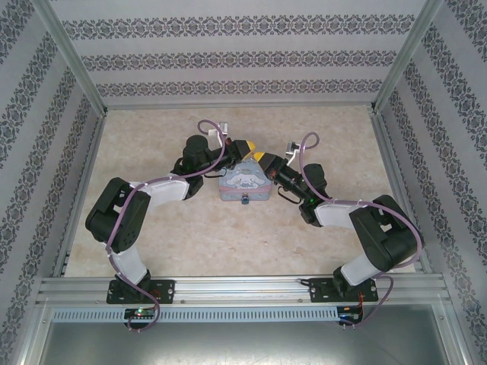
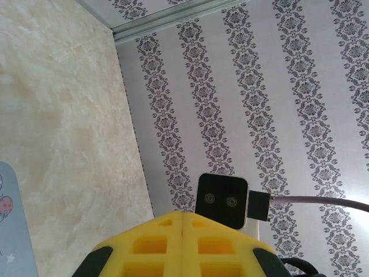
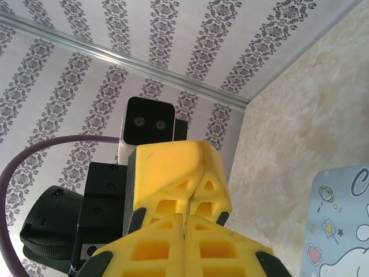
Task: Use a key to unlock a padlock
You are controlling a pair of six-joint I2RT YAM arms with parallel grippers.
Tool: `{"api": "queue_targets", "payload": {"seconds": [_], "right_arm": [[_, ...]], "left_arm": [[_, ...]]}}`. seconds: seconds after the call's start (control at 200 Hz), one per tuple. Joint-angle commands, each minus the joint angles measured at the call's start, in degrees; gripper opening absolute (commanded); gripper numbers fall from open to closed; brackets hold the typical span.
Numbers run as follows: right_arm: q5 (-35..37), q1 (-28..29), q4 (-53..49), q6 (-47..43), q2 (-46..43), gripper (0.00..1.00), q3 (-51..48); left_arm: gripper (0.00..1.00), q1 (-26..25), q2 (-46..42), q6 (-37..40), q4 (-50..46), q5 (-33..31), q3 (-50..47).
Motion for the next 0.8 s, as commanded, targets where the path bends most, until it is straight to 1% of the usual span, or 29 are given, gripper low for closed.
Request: {"api": "queue_targets", "payload": {"seconds": [0.0,0.145,0.215,0.27,0.345,0.405,0.445,0.58,0.794], "right_arm": [[0.73,-1.05,2.09,0.36,1.11,0.0,0.63],[-0.03,-1.28,3.12,0.49,1.36,0.0,-0.15],[-0.72,-1.52,3.72,0.24,1.46,0.0,-0.64],[-1.26,-1.78,4.41,0.14,1.54,0.0,-1.09],[-1.91,-2.06,5.18,0.01,1.56,0.0,-1.8],[-2.34,-2.31,5.44,-0.42,1.36,0.0,-2.28],[-2.59,-2.46,5.53,-0.56,1.23,0.0,-2.53],[-3.95,-2.6,5.67,-1.74,0.47,0.0,-2.97],[-4.71,-2.83,4.91,-2.76,-0.56,0.0,-3.12]], "left_arm": [[0.0,0.2,-1.1,-0.17,3.68,0.12,-0.72],[0.0,0.26,-1.58,-0.01,3.44,0.29,-0.13],[0.15,0.27,-1.97,0.13,2.99,0.05,0.06],[0.23,0.34,-2.44,0.31,2.51,-0.18,0.07],[0.41,0.53,-3.09,0.51,1.92,-0.7,-0.04],[0.51,0.7,-3.68,0.65,1.47,-1.06,-0.1],[0.56,0.85,-4.03,0.71,1.27,-1.19,-0.19],[0.62,1.55,-5.38,1.39,0.19,-1.2,-0.5],[0.65,1.68,-6.72,2.19,-0.94,-1.2,-1.51]]}}
